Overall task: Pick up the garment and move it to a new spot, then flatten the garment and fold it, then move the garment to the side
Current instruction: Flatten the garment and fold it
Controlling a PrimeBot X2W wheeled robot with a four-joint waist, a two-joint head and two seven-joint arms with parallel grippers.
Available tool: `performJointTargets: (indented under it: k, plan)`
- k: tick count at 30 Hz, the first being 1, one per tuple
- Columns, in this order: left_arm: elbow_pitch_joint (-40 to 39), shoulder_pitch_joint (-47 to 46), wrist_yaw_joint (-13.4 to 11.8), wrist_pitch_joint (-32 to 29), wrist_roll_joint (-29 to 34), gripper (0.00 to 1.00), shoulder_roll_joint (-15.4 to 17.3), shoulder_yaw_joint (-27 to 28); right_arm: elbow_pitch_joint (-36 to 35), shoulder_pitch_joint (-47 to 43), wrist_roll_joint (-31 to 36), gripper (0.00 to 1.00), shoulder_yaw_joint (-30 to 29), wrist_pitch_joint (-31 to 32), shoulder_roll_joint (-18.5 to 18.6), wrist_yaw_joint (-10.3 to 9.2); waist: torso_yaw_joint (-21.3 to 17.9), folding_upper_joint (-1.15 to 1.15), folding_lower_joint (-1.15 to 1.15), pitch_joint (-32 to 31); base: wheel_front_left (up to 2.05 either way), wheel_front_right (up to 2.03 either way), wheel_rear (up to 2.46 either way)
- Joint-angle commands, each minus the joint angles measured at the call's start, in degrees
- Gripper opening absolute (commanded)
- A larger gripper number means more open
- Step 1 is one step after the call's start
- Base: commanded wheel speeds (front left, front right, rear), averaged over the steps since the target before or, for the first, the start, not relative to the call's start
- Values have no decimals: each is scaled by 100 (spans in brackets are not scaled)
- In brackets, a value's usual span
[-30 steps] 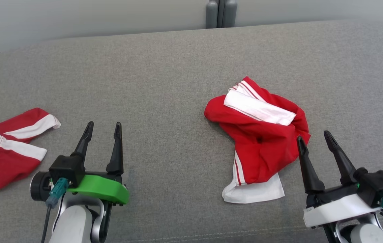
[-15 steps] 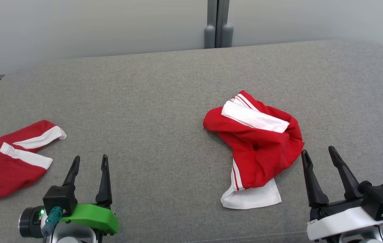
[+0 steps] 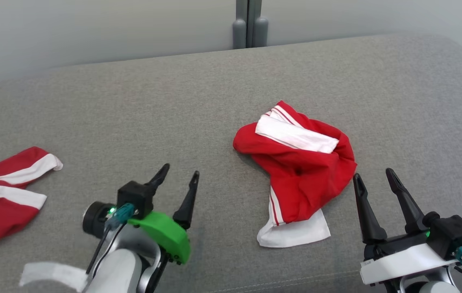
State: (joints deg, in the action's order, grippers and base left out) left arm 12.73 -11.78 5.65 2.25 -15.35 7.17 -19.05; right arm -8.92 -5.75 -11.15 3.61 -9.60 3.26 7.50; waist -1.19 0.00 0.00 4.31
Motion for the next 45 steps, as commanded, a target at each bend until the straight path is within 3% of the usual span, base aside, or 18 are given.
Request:
performJointTargets:
  k: [1,8,17,26,38,39,40,45]
  plan:
    - [107,-248,83,-176,-145,100,-28,-147,27,96,-47,100,26,-22,0,-2,-309,0,0,202,0,0,0]
    - [816,-1190,186,-988,-899,100,113,-927,220,380,-154,100,263,-224,-23,-2,-1045,0,0,589,0,0,0]
    - [1754,-2370,186,-1377,-1934,100,799,-1934,551,679,-454,100,418,-492,-37,-2,-1668,0,0,1030,0,0,0]
    - [2362,-3184,187,-1299,-2713,100,1240,-2795,718,862,-549,100,493,-567,-36,-2,-1800,0,0,1199,0,0,0]
    - [2656,-3845,188,-871,-3039,100,1385,-3519,679,879,-593,100,489,-576,-35,-2,-1738,0,0,1258,0,0,0]
    - [2650,-3927,188,-848,-3058,25,1391,-3675,669,883,-602,100,495,-575,-35,-2,-1727,0,0,1261,0,0,0]
    - [2634,-3964,188,-818,-3099,0,1393,-3735,664,880,-608,100,496,-575,-35,-2,-1721,0,0,1258,0,0,0]
    - [2627,-4161,188,-771,-3061,0,1484,-3979,635,805,-646,100,430,-576,-34,-2,-1632,0,0,1232,0,0,0]
